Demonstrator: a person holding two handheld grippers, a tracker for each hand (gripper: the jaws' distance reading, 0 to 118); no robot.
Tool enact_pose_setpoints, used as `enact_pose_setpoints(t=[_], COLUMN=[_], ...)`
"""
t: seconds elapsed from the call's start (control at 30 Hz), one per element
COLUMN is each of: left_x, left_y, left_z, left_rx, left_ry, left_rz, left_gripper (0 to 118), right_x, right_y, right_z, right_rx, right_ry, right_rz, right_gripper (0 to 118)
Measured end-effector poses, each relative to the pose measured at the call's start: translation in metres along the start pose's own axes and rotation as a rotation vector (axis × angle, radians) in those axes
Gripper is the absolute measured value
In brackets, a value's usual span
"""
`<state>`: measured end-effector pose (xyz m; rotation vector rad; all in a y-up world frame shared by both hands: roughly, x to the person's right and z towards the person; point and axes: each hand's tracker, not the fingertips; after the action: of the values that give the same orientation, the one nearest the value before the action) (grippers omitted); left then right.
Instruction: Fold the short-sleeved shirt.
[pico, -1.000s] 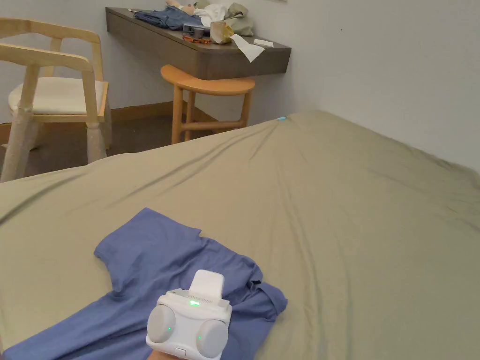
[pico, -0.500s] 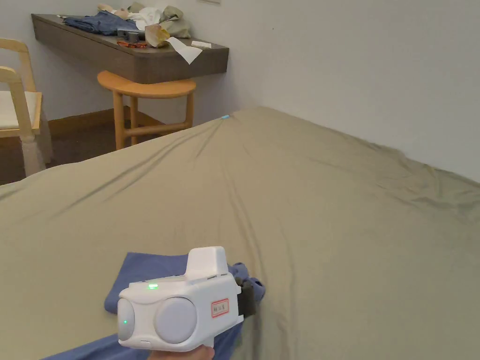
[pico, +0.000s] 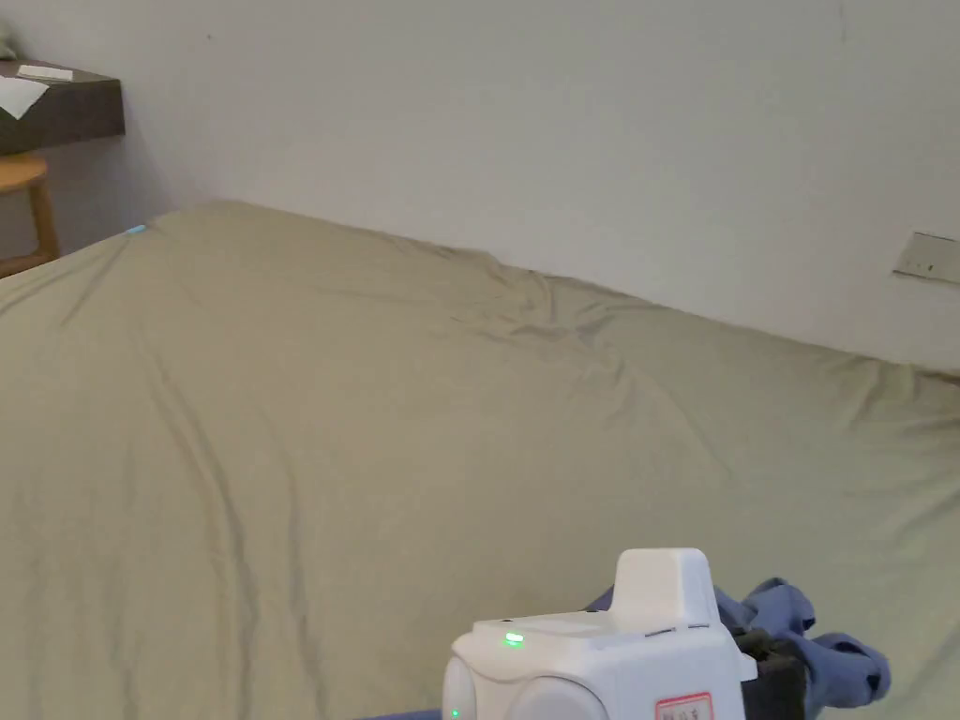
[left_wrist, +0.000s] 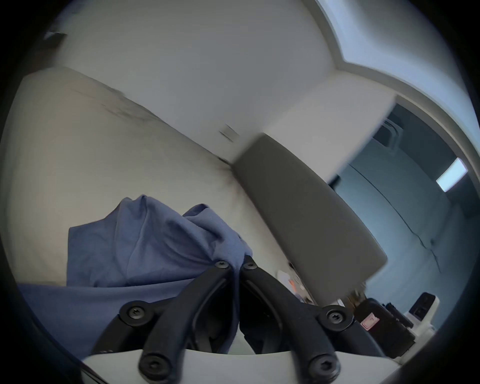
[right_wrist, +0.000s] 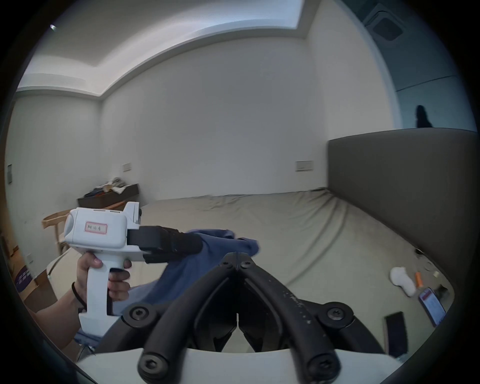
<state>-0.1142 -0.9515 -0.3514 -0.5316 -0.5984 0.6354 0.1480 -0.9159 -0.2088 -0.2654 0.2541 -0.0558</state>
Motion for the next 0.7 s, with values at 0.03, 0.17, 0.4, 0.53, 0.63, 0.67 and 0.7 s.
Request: enact_pose_setpoints(t=[0.03, 0.17, 0.4, 0.53, 0.63, 0.67, 0.7], left_x=[0.016, 0.057, 0.040, 0.007, 0.002, 0.003, 0.005], left_y=[-0.012, -0.071, -0.181, -0.198, -0.175, -0.164, -0.153], left_z=[-0.015, -0.070, -0.135, -0.130, -0.097, -0.083, -0.064], left_rx=[-0.037, -0.216, -0.531, -0.516, -0.470, -0.457, -0.417], left_ry=[-0.010, 0.002, 0.132, 0.076, 0.055, 0.032, 0.017], left_rz=[-0.031, -0.143, -0.176, -0.075, 0.078, 0.088, 0.089], left_gripper=[3, 3, 3, 13, 79, 93, 103], right_x=[0.009, 0.038, 0.068, 0.075, 0.074, 0.071, 0.068], right_y=[-0.002, -0.014, -0.035, -0.042, -0.043, -0.044, -0.043], right_z=[0.008, 0.030, 0.055, 0.059, 0.053, 0.050, 0.046], right_rx=[0.002, -0.010, -0.051, -0.062, -0.063, -0.058, -0.050], right_ry=[-0.022, -0.087, -0.131, -0.138, -0.123, -0.106, -0.087], right_rz=[-0.011, -0.052, -0.092, -0.119, -0.130, -0.135, -0.139], right_gripper=[2, 2, 2, 2, 2, 2, 2])
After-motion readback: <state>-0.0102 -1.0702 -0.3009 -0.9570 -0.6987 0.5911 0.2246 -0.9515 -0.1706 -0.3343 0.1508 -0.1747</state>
